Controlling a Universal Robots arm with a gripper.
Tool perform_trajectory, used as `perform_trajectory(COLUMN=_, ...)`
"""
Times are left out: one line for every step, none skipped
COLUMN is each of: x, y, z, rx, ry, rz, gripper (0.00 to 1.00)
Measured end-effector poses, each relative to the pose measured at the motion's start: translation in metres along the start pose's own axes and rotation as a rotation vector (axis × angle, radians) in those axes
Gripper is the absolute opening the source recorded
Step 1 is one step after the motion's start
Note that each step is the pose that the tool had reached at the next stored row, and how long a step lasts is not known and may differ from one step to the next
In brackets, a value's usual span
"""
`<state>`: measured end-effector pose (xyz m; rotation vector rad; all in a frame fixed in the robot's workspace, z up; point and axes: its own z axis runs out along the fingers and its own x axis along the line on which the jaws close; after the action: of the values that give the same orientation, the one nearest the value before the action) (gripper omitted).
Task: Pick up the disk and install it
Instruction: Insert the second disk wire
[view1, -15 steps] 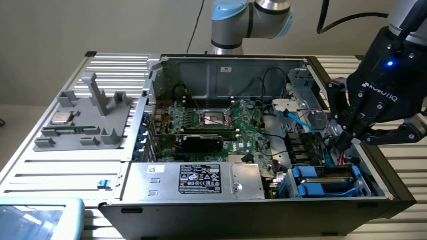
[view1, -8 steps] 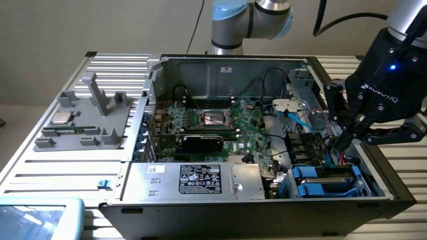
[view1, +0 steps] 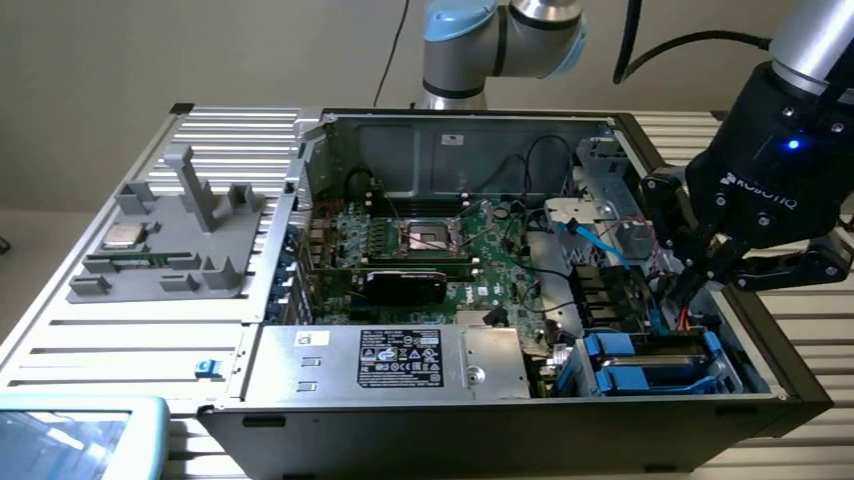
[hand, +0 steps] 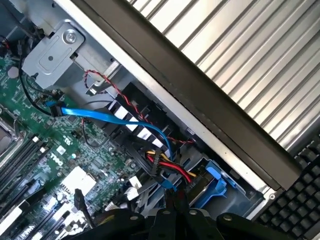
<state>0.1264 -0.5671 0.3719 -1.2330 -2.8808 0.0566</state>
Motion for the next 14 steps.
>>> perform_trajectory(x=0.0000, y=0.0000, z=0.0004, rx=0.0003, ry=-0.0003, rz=-0.018, gripper=0.11)
perform_trajectory(x=0.0000, y=0.0000, z=0.0008, rx=0.0006, ry=-0.0006, rz=-0.036, gripper=0.11)
perform_trajectory(x=0.0000, y=0.0001, z=0.0011, rx=0.0009, ry=-0.0009, rz=-0.055, gripper=0.11)
perform_trajectory(x=0.0000, y=0.0001, z=0.0016, rx=0.0011, ry=-0.0012, rz=-0.073, gripper=0.11)
perform_trajectory(x=0.0000, y=0.0001, z=0.0019, rx=0.0013, ry=-0.0015, rz=-0.090, gripper=0.11)
perform_trajectory(x=0.0000, y=0.0001, z=0.0024, rx=0.0016, ry=-0.0018, rz=-0.109, gripper=0.11)
perform_trajectory(x=0.0000, y=0.0001, z=0.0028, rx=0.0018, ry=-0.0020, rz=-0.127, gripper=0.11)
perform_trajectory(x=0.0000, y=0.0001, z=0.0032, rx=0.0021, ry=-0.0023, rz=-0.146, gripper=0.11)
perform_trajectory(x=0.0000, y=0.0002, z=0.0036, rx=0.0024, ry=-0.0026, rz=-0.164, gripper=0.11)
perform_trajectory(x=0.0000, y=0.0001, z=0.0039, rx=0.0028, ry=-0.0027, rz=-0.181, gripper=0.11)
perform_trajectory(x=0.0000, y=0.0001, z=0.0044, rx=0.0041, ry=-0.0018, rz=-0.200, gripper=0.11)
perform_trajectory(x=0.0001, y=0.0001, z=0.0048, rx=0.0058, ry=-0.0001, rz=-0.218, gripper=0.11)
perform_trajectory(x=0.0001, y=0.0002, z=0.0052, rx=0.0079, ry=0.0014, rz=-0.236, gripper=0.11)
perform_trajectory(x=0.0001, y=0.0002, z=0.0056, rx=0.0097, ry=0.0030, rz=-0.254, gripper=0.11)
